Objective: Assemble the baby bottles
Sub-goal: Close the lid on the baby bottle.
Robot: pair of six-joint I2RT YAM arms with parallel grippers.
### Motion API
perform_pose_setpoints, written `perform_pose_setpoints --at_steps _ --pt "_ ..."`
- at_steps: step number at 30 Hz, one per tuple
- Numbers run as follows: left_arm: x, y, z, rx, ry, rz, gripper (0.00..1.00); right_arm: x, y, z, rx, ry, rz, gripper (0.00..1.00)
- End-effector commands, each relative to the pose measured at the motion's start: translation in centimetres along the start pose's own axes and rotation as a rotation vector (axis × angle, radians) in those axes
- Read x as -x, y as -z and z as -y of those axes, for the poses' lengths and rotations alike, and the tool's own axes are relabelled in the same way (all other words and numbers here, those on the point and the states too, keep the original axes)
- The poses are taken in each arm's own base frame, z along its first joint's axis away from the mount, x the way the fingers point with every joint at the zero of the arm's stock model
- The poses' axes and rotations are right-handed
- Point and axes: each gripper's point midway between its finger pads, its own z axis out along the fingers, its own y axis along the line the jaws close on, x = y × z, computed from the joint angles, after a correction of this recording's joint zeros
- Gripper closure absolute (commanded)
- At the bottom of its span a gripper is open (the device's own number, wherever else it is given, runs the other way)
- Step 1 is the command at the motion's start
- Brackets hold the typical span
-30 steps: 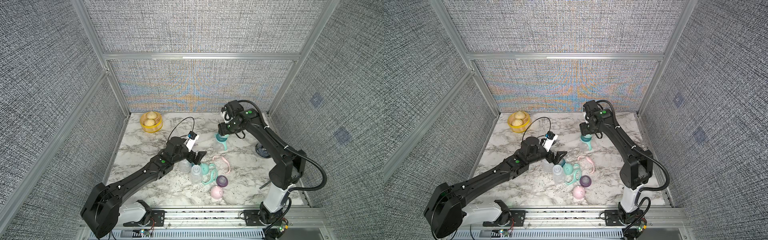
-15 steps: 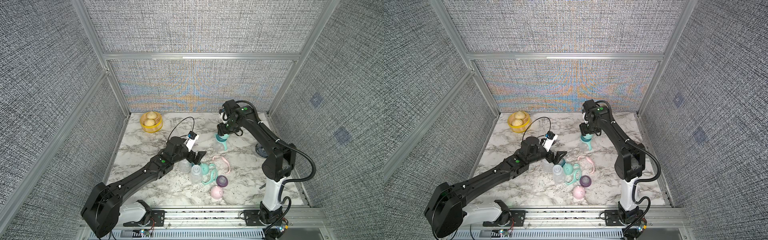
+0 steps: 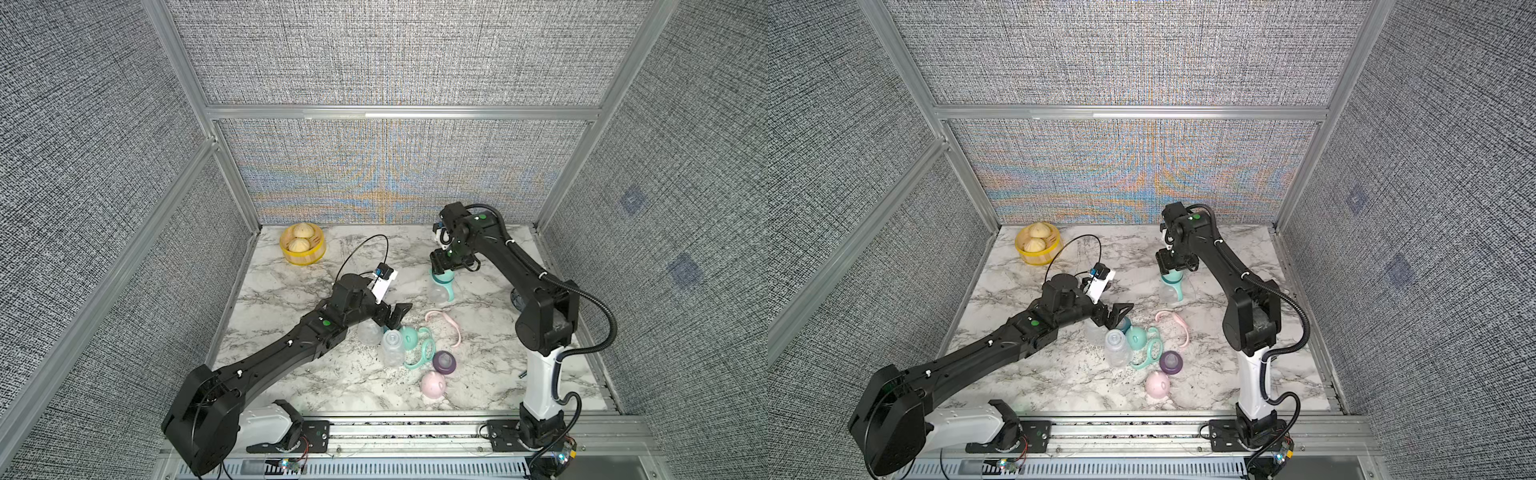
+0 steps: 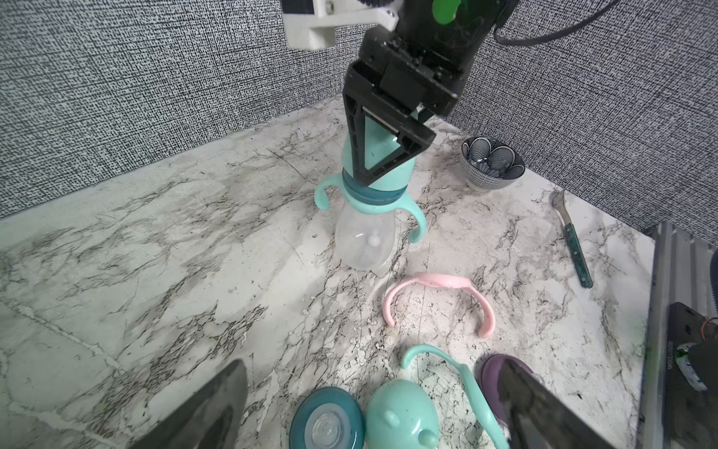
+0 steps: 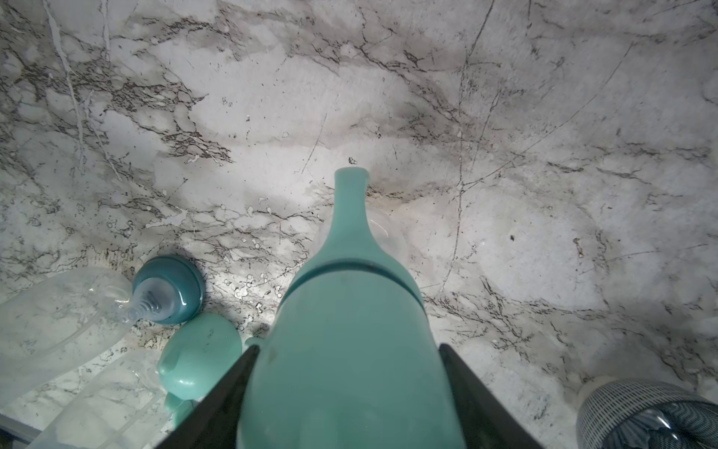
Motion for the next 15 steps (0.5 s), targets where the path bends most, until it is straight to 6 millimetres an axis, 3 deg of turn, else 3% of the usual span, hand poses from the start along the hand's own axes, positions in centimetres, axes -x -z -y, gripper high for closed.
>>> perform_pose_setpoints --at_steps 1,15 --pt "0.21 -0.01 -0.04 -0.001 -0.008 0.008 0.00 -0.63 -0.29 0.14 -0.005 0.008 -0.026 0.31" --pt "0.22 -0.08 -0.12 0.002 -0.011 0.009 0.00 -1.20 -1.25 0.36 -0.036 0.015 -0.053 0.31"
